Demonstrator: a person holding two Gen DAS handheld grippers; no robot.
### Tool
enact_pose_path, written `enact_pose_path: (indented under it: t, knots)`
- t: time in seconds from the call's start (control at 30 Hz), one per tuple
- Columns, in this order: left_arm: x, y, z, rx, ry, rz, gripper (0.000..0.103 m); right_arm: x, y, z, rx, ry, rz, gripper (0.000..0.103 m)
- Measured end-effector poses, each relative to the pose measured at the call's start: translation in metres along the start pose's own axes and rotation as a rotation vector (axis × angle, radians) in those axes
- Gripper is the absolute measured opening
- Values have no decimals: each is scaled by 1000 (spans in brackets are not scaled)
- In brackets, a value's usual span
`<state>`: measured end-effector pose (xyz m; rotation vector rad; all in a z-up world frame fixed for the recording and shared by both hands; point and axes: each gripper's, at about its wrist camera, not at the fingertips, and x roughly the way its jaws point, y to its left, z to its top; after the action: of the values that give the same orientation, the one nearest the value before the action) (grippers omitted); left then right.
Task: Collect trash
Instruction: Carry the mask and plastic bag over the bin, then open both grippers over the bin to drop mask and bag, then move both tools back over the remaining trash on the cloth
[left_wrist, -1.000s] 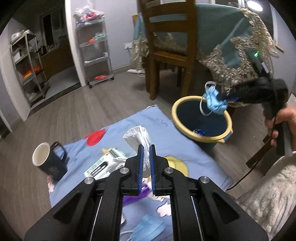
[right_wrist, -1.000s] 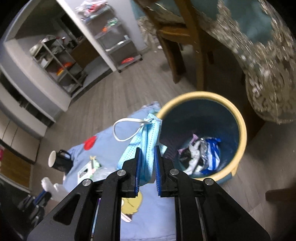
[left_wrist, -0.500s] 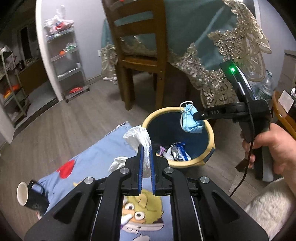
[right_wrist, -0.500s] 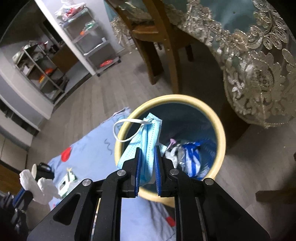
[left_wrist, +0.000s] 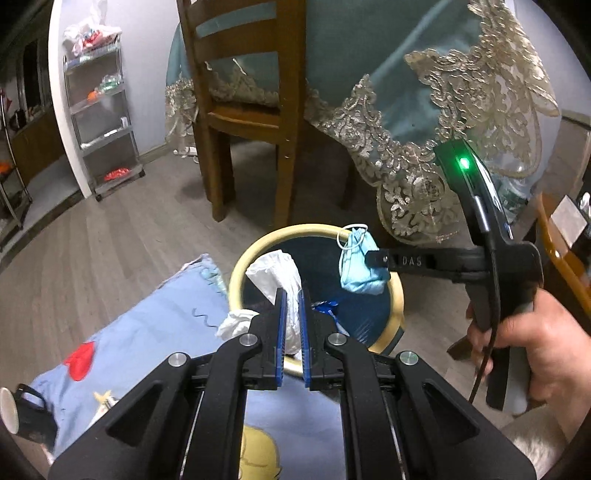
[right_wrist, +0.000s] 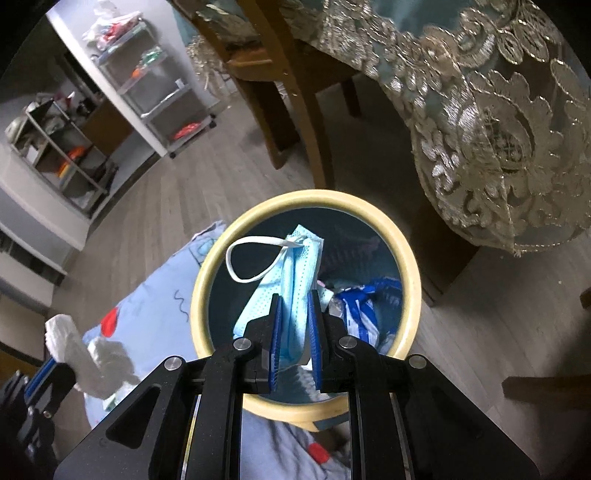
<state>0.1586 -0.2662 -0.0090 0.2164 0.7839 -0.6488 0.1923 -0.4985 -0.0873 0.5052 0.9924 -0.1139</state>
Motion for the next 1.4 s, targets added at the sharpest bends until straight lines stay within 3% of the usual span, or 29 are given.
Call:
enact_pose_path:
  t: [0.33,0.4,0.43,0.47,0.53,0.8,1.0,1.07,1.23,1.4]
  knots:
    - [39,9,18,-121,-11,-85,6,1,-12,-4,59,9,5,15]
    - [42,10,23,-132,-16,-92,11,-1,-12,-3,55,-4,0,15]
    - [43,11,24,-148,-11,-93,26,0,-13,-2,54,-4,0,17]
    - [43,12,23,-157,-12,-88,49,1,-13,-1,50,-1,-3,22]
    - [39,12,21,-157,-32,-75,59,2,-12,-2,45,6,-12,28]
    - [26,18,8,-125,-23,-26,59,2,-8,-1,45,6,-7,40]
    - [0,24,-8,-107,-27,32,72,-7,7,3,-1,-26,-2,54]
    - [-13,28,-15,-99,-31,58,78,-13,16,2,-27,-39,11,70]
    - [-49,44,-37,-95,-45,154,95,-34,45,-5,-120,-94,49,91]
    - [-85,72,-64,-136,-36,230,97,-53,78,-21,-203,-122,92,93]
